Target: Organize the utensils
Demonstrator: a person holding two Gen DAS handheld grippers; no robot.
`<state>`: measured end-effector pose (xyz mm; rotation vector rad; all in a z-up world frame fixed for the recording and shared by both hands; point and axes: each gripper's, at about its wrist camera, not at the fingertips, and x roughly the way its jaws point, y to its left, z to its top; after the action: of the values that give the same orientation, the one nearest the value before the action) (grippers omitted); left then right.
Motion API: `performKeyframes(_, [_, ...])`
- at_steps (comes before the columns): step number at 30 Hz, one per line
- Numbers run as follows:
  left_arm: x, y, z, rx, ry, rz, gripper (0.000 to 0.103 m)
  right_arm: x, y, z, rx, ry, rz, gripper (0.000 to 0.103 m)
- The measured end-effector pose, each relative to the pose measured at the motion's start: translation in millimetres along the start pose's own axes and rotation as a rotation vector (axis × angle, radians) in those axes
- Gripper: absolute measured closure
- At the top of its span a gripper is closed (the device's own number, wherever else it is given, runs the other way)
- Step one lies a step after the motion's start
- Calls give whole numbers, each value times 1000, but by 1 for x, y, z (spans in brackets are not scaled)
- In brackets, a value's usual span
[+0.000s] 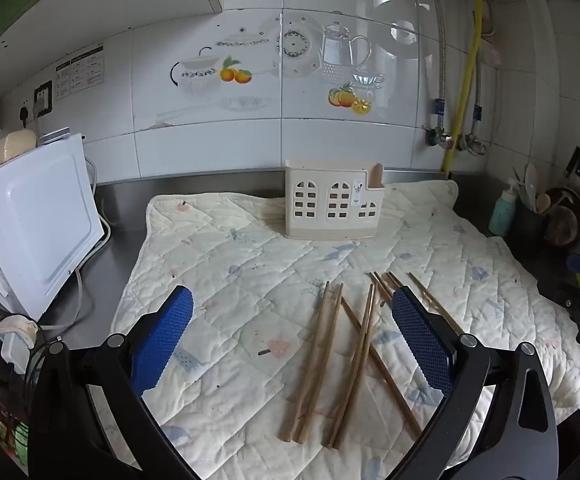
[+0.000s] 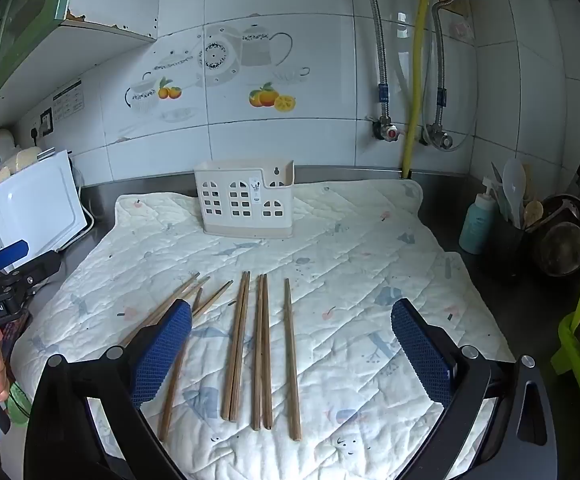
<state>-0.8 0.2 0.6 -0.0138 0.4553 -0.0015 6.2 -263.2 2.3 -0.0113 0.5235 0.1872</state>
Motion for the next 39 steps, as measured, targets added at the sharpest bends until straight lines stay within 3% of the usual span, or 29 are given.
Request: performKeyframes(39, [6, 5, 1, -24, -23, 43, 5, 6, -1, -2, 15, -17, 18, 6])
